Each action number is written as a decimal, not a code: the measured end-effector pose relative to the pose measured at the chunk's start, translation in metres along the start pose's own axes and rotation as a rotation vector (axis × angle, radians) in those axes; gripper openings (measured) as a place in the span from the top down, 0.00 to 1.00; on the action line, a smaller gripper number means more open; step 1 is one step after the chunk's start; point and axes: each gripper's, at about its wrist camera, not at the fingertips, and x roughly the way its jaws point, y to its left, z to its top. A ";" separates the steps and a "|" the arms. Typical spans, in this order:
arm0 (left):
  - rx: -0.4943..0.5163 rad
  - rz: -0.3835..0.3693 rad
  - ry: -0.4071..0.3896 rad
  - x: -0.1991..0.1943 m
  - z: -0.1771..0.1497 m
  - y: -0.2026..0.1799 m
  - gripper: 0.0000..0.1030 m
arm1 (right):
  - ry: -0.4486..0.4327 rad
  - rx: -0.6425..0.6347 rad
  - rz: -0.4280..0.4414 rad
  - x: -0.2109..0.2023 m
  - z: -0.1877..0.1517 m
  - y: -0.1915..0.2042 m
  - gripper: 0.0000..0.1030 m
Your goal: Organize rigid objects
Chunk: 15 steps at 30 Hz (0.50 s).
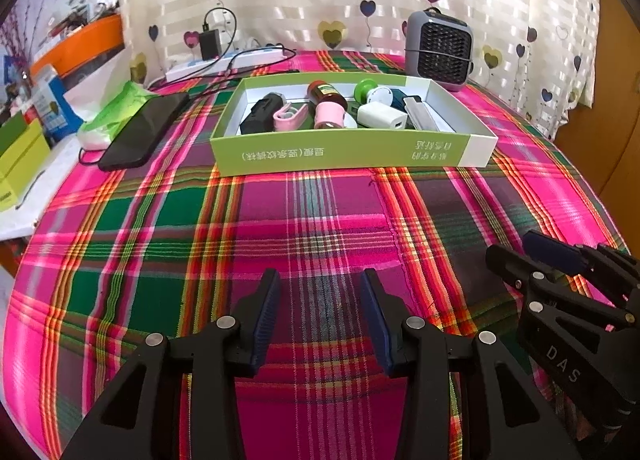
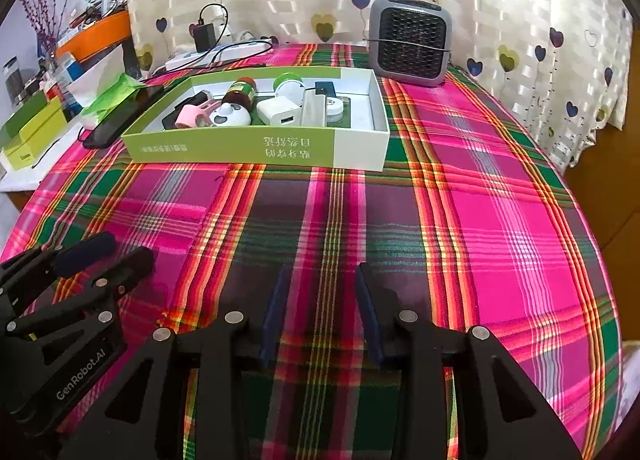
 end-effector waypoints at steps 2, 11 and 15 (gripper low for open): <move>0.001 0.001 0.000 0.000 0.000 0.001 0.61 | -0.003 0.001 -0.003 -0.001 0.000 0.000 0.62; 0.000 0.000 0.000 0.000 0.000 0.001 0.61 | -0.003 0.006 0.002 0.000 0.000 -0.001 0.61; 0.001 0.001 0.000 0.000 0.000 0.000 0.61 | -0.003 0.005 0.001 0.000 0.000 -0.001 0.61</move>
